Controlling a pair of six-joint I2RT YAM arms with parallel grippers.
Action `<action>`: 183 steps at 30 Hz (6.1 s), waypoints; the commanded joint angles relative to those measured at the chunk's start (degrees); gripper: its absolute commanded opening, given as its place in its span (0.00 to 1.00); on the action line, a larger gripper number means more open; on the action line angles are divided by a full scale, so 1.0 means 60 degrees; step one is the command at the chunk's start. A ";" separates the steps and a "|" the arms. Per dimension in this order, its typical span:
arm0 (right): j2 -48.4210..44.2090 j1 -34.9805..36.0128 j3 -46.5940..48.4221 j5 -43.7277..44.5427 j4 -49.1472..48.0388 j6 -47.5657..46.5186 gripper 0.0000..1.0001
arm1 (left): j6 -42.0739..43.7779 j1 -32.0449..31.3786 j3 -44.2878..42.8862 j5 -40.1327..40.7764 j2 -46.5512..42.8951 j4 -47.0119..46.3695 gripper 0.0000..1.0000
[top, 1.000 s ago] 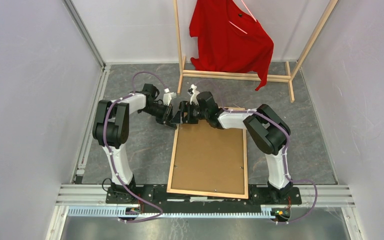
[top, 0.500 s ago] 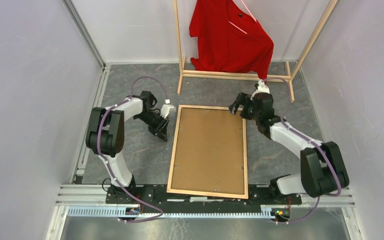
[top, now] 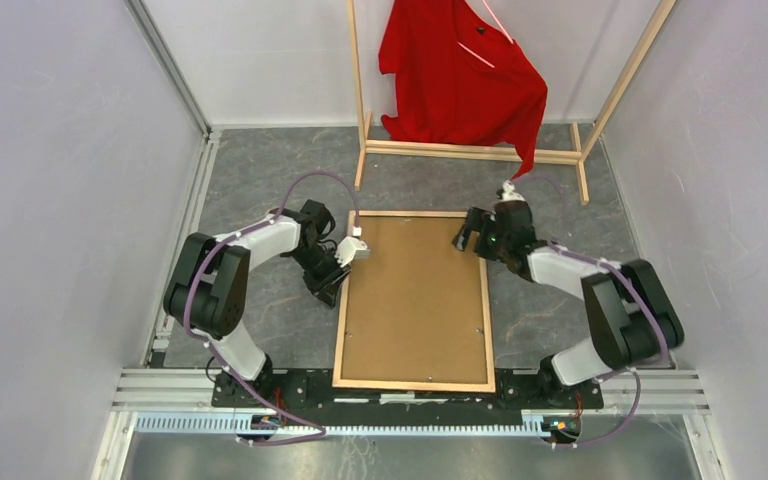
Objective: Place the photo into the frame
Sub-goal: Adjust the photo frame at the center of the board, then install the photo frame at the center of the board.
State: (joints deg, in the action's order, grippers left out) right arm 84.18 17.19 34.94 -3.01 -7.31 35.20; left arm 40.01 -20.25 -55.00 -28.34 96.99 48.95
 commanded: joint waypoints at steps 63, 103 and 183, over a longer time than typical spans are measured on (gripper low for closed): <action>-0.7225 0.1167 -0.3163 -0.2515 0.4373 0.1654 0.98 | 0.0077 0.4192 -0.5220 0.0666 0.3088 0.0517 0.28; -0.2610 0.0487 0.0288 -0.3417 0.0063 0.0173 0.81 | 0.0040 0.3110 -0.2985 -0.3016 0.1672 0.1650 0.32; 0.6486 0.5627 0.6027 -0.3921 -0.3154 0.1534 0.77 | -0.0574 0.2936 -0.1966 -0.2685 0.2570 0.0327 0.15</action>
State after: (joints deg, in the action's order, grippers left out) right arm 121.80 50.15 69.52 -25.89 -25.91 43.68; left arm 35.18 -1.69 -68.12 -44.99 111.07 52.62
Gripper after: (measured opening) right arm 0.777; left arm 0.163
